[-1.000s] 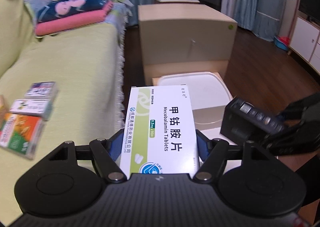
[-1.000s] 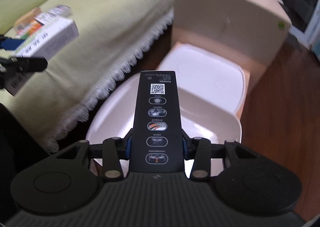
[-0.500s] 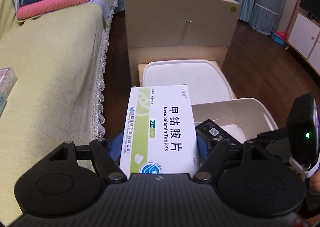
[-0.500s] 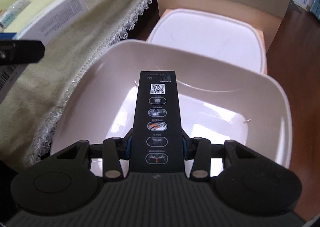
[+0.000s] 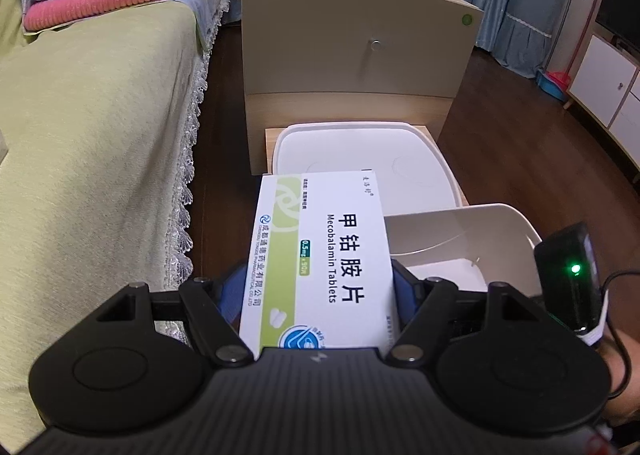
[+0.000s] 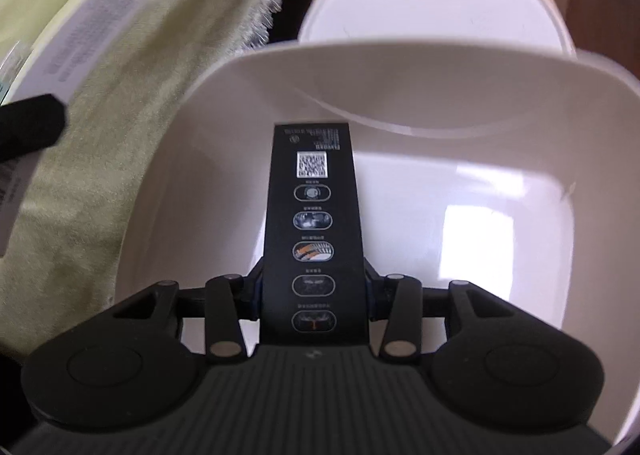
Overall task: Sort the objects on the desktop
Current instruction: 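Carry the black box with the right tool into the white basin while the left tool holds the Mecobalamin box, then lower the black box into the basin and open the right tool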
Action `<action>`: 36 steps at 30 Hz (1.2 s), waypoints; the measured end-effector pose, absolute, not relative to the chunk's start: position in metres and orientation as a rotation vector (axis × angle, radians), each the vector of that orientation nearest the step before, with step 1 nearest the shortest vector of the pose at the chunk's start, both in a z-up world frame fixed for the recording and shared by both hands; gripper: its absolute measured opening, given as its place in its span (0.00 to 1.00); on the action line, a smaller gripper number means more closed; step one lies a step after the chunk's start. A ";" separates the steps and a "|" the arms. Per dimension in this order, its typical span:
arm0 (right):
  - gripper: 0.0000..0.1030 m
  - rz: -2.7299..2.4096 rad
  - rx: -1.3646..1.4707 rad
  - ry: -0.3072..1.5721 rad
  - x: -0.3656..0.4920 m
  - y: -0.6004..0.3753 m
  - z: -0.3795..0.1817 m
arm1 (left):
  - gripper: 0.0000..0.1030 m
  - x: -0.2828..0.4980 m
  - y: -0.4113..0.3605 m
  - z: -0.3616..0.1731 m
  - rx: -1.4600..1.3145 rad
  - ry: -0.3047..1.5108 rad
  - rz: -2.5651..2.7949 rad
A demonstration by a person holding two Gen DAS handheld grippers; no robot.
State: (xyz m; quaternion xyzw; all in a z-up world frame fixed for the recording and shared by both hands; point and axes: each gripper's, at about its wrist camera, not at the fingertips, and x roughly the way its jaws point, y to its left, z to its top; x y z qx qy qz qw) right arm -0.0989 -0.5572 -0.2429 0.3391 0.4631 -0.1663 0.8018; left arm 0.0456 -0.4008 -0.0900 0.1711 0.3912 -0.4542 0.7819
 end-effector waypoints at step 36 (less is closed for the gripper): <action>0.59 -0.492 0.797 1.047 -0.074 -0.583 -0.285 | 0.69 0.042 -0.399 -0.094 0.395 0.850 -0.993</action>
